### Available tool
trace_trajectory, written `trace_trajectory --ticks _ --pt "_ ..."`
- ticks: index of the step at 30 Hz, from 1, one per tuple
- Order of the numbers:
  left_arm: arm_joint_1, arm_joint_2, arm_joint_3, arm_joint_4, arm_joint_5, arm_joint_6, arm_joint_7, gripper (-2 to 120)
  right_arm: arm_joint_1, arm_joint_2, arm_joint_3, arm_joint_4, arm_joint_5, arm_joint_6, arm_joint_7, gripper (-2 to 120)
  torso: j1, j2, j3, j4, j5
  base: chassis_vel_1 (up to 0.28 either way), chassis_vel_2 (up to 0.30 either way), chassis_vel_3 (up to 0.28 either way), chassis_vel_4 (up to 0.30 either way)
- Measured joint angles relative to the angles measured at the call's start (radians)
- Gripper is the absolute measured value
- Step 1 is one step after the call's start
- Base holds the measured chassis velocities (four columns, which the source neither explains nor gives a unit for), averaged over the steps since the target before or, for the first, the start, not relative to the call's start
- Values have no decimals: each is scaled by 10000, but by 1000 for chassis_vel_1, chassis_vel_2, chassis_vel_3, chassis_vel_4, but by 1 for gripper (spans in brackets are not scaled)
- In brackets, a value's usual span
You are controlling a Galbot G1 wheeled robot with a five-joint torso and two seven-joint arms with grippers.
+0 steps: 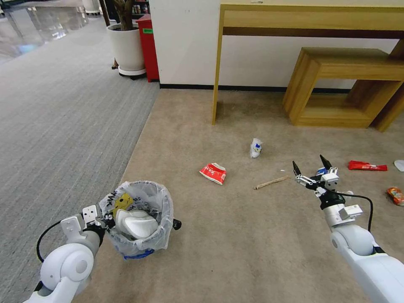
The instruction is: Pick up the trash bin and place the garbage on the floor into it.
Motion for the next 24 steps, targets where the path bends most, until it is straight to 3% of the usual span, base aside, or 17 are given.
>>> trace_trajectory --ticks 10,24 --pt "33 -41 7 -55 43 -1 0 0 4 -7 49 -19 -75 -18 52 100 -1 0 -1 0 1 0 0 0 0" --pt "53 -98 15 -82 93 -17 0 0 22 3 34 -72 -89 -6 61 100 0 0 2 2 0 -94 100 102 -102"
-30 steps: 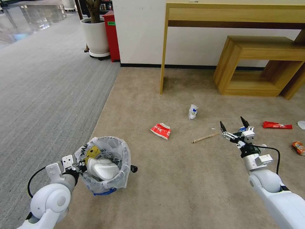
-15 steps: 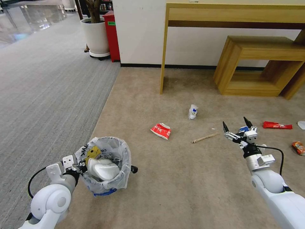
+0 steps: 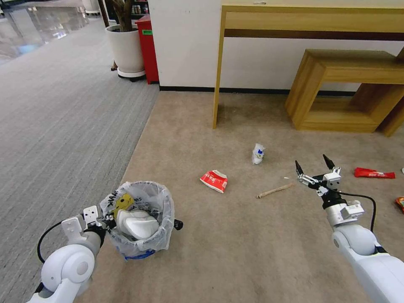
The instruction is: Pick up the trash bin and place the garbage on the floor into it.
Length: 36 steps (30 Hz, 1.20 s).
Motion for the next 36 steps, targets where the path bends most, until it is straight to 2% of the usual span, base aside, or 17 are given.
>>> trace_trajectory --ticks 36 --pt "-29 -13 -16 75 7 -27 22 0 37 75 10 -162 -118 95 -52 100 0 0 -2 -1 1 -81 83 79 -81"
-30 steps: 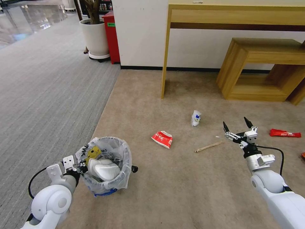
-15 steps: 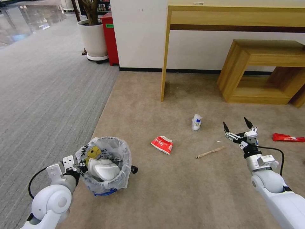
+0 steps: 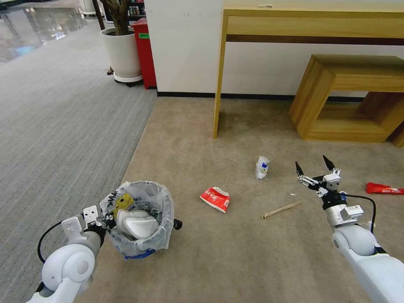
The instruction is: Pick up the trash bin and place the garbage on the floor into it.
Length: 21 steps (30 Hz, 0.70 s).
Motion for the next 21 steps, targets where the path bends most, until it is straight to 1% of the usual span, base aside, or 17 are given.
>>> trace_trajectory --ticks 21 --pt "12 -7 -2 -45 1 -6 1 0 -41 -2 73 2 -48 26 -8 100 0 0 0 -1 -1 -90 87 91 -92"
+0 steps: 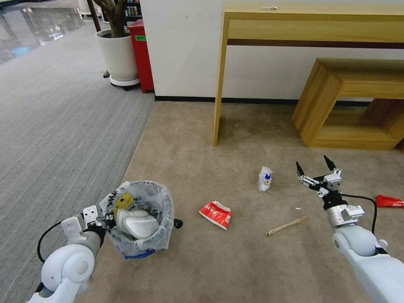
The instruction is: Pick up the trash bin and place the garbage on the floor into it.
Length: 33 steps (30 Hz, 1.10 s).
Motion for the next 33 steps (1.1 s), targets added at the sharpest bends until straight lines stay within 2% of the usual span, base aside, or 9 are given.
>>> trace_trajectory --ticks 8,15,24,28,32,33 --pt "6 -4 11 0 13 -10 -3 0 24 -4 -123 1 105 94 -104 100 0 -1 0 0 -2 -83 94 90 -89" --pt "-46 19 66 76 15 -12 -13 0 73 -170 -478 89 368 270 -1204 100 0 0 1 0 0 -37 33 28 -40" --pt "-93 -8 112 157 35 -12 -14 0 143 -365 -1175 409 277 399 -1830 100 0 0 -1 0 0 0 0 0 0" --pt "-107 -17 130 191 53 -12 -14 0 169 -476 -1491 673 492 405 -2411 100 0 0 0 1 0 0 0 0 0" --pt "-134 -55 153 230 88 -12 -14 0 146 -703 -1909 1100 768 338 -3692 100 0 0 0 0 -1 0 0 0 0" --pt "-134 -55 153 230 88 -12 -14 0 146 -703 -1909 1100 768 338 -3692 100 0 0 0 0 -1 0 0 0 0"
